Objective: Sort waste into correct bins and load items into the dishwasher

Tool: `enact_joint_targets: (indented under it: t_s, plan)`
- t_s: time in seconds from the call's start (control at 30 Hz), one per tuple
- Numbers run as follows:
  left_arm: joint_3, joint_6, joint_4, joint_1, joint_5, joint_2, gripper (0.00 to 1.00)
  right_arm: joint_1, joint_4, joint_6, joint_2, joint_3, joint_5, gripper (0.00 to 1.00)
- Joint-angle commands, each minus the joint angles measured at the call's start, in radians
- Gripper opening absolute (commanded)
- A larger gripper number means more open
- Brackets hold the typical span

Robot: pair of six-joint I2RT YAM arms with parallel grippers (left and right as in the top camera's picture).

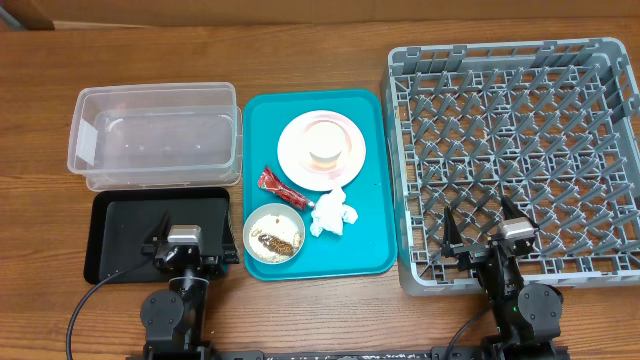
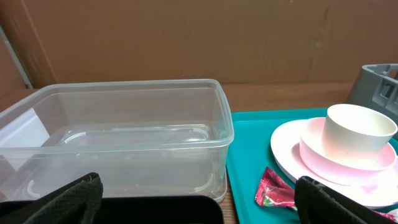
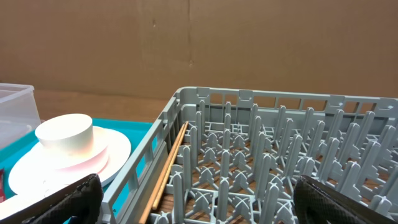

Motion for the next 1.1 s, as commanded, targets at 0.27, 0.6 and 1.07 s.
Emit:
enact_joint_targets:
  t_s: [0.27,0.6,1.07]
  plan:
    - [-0.007,0.016,0.002,-0.007,0.001,-0.011,1.0,-0.003,0.008,0.0,-0.011,-0.01,-0.002,1.0]
    - [-0.007,0.016,0.002,-0.007,0.001,-0.011,1.0,-0.003,0.008,0.0,-0.011,-0.01,-0.002,1.0]
    - [-0.007,0.019,0.004,-0.006,-0.021,-0.011,1.0,-0.003,0.008,0.0,-0.011,-0.01,-0.002,1.0]
